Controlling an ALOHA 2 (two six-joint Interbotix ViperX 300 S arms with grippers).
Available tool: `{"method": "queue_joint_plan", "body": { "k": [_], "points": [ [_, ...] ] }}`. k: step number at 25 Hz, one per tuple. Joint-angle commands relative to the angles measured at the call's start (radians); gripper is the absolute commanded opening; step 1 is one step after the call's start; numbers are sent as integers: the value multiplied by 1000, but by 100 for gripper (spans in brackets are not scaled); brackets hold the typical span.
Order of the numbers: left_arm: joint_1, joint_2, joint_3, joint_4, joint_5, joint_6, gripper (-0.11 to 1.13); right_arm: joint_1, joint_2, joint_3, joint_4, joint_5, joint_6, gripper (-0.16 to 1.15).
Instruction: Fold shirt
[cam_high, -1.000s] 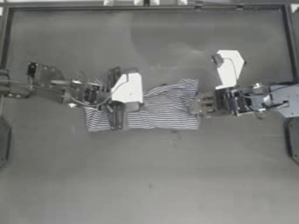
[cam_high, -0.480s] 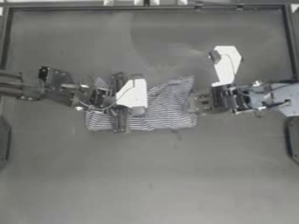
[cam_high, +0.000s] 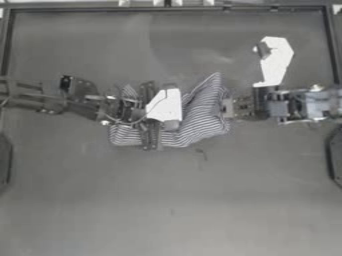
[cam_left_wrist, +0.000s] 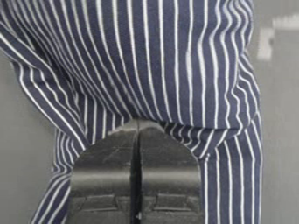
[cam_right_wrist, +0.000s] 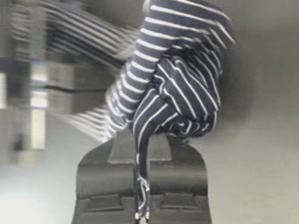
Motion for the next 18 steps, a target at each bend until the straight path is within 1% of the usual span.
{"method": "queue_joint_plan", "body": {
  "k": [1, 5, 9, 13, 18],
  "points": [
    [-9, 15, -55, -2, 2, -2, 2, -2, -54, -26, -3, 12, -3, 5],
    [-15, 55, -106, -2, 2, -2, 2, -2, -55, -49, -5, 25, -11, 5],
    [-23, 89, -155, -2, 2, 0, 2, -6, -55, -77, 5, 49, -48, 5],
    [-26, 100, -169, -2, 2, -2, 2, -6, -61, -63, 49, 71, -92, 5],
    [-25, 54, -166, 2, 6, 0, 2, -5, -75, -35, 129, 106, -178, 5]
  ]
}}
